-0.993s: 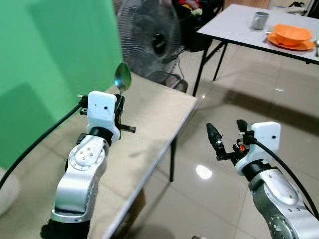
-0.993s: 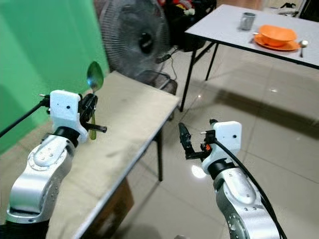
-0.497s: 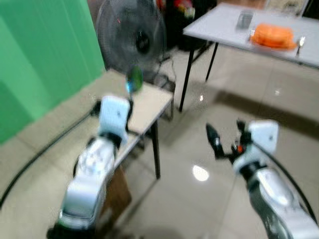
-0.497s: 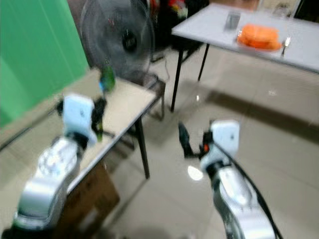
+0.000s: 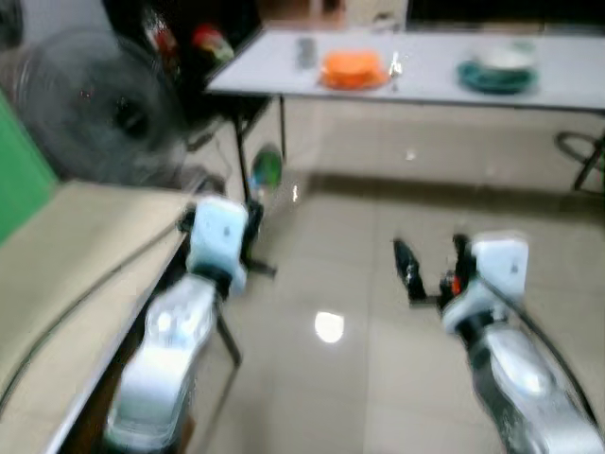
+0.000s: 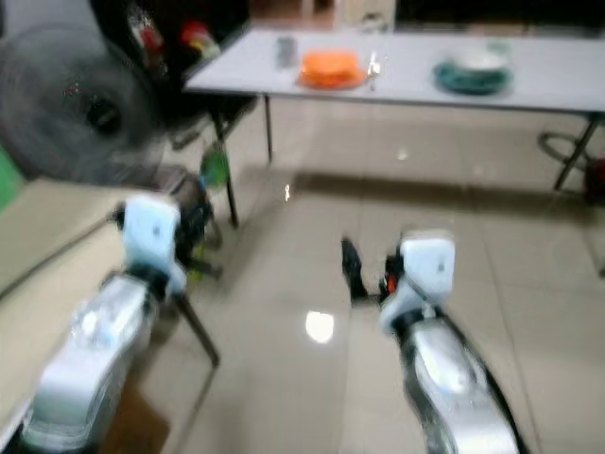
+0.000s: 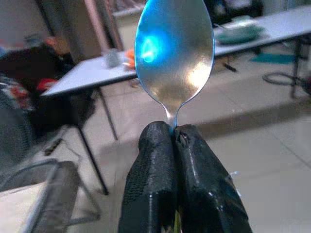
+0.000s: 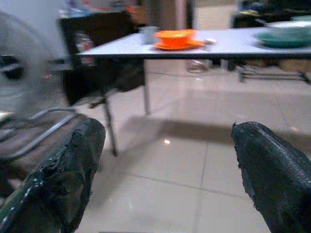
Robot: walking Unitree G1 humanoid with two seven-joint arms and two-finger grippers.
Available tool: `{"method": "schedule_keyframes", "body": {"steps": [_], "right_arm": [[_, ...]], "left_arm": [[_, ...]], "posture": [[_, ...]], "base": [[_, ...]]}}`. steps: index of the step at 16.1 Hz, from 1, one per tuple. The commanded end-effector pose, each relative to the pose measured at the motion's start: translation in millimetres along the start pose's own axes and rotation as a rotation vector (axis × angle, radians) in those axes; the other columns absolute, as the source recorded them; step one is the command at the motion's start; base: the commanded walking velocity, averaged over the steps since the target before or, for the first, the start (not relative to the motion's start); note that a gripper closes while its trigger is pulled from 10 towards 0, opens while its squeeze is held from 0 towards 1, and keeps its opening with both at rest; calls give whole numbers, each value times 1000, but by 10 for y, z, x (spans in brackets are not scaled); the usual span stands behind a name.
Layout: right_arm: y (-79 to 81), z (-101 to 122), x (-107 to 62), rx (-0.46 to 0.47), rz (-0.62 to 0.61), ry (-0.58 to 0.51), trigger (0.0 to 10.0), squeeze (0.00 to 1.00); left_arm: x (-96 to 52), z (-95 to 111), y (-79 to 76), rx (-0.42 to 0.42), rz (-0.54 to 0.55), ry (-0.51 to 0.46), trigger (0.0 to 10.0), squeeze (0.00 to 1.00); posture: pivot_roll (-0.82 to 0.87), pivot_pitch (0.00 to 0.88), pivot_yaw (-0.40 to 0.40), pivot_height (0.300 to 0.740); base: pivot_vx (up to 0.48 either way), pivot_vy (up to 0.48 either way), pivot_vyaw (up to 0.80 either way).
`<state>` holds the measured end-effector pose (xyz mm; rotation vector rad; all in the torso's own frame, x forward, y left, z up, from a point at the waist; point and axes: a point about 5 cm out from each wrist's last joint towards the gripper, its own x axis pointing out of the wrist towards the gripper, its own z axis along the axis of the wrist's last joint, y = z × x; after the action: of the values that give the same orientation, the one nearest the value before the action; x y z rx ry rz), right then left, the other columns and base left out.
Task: Setting the table
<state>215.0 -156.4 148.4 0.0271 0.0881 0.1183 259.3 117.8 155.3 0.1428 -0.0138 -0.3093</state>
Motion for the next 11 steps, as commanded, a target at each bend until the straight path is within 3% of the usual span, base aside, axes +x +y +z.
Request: {"method": "schedule_keyframes", "body": {"steps": [1,8,11], "right_arm": [[15,22,28,-2,-4,-19,10000,0],[38,-2,38,-35,23,-30,10000,0],[47,-2,113,-36,25,-42,10000,0]], "left_arm": [[1,36,107,29,44,-15,10000,0],[-18,-37,103,4,41,9,10000,0],[-142,-141,170,4,73,36,10000,0]], "posture": [[-39,0,93,740],[-26,0,84,740],[-9,0,72,740]], "base": [[281,0,-700],[292,0,-59],[306,0,0]]}}
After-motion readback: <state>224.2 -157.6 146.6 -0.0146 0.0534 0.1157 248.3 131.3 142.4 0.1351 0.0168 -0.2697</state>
